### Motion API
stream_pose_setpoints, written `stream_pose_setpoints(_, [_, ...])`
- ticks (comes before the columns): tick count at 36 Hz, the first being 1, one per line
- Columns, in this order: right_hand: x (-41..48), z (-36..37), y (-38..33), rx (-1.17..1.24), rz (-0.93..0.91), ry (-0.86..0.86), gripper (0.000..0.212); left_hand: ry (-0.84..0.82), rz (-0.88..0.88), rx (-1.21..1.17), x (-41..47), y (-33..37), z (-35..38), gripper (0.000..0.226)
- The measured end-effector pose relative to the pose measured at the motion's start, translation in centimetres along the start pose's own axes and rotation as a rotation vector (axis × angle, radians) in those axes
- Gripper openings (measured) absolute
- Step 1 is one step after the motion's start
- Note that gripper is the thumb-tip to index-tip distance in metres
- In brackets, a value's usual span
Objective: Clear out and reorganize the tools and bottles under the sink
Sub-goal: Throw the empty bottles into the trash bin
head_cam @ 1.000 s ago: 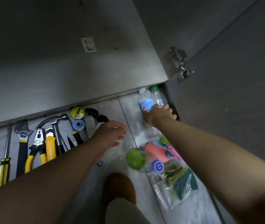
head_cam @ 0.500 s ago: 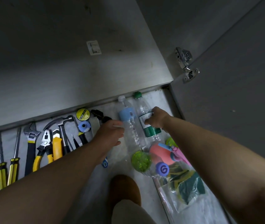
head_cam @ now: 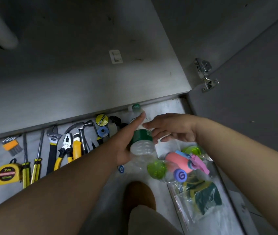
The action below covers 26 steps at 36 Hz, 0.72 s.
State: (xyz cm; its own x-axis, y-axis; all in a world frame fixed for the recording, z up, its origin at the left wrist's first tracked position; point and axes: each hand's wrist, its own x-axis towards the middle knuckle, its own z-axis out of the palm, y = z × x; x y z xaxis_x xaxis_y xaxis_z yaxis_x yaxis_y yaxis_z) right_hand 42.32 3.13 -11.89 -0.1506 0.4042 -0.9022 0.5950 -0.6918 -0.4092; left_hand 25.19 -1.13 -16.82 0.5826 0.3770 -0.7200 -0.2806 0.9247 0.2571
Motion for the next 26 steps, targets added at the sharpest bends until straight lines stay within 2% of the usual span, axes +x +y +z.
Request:
stream_pose_setpoints(2, [0.4,0.3,-0.3,-0.080,0.027,0.026,0.035,0.032,0.003,-0.028,-0.9,-0.1,-1.5,0.060])
stream_pose_setpoints(7, [4.3,1.0,0.4,-0.188,0.047,0.314,0.038,0.186,-0.035,-0.053,-2.7,-0.4,-6.4,0.060])
stream_pose_setpoints(12, [8.1,4.2,0.5,-0.277,0.123,0.352,0.087,0.164,-0.044,-0.241,-4.2,-0.3,-9.1,0.064])
stream_pose_setpoints(13, [8.7,4.8,0.5,-0.299,0.113,0.348,0.089,0.151,-0.037,-0.262,-4.3,-0.4,-9.2,0.065])
stream_pose_setpoints(15, [9.7,5.8,0.4,-0.326,0.075,0.364,0.078,0.120,-0.027,-0.286,-4.5,-0.4,-9.3,0.067])
stream_pose_setpoints(18, [10.0,6.2,0.5,-0.152,0.125,0.407,0.076,0.097,-0.036,-0.318,-4.8,-0.3,-8.7,0.070])
stream_pose_setpoints(21, [8.5,5.6,-0.1,0.092,0.174,0.352,0.043,0.111,-0.056,-0.347,-5.4,-0.1,-7.9,0.065])
stream_pose_setpoints(23, [6.6,4.7,-0.6,0.157,0.190,0.302,0.031,0.107,-0.052,-0.332,-5.9,0.0,-7.2,0.056])
stream_pose_setpoints(25, [4.5,3.8,-1.0,0.156,0.174,0.245,0.034,0.103,-0.036,-0.299,-6.5,0.1,-6.1,0.053])
stream_pose_setpoints(26, [3.3,3.4,-1.1,0.178,0.163,0.238,0.042,0.110,-0.020,-0.284,-6.8,0.2,-5.4,0.054])
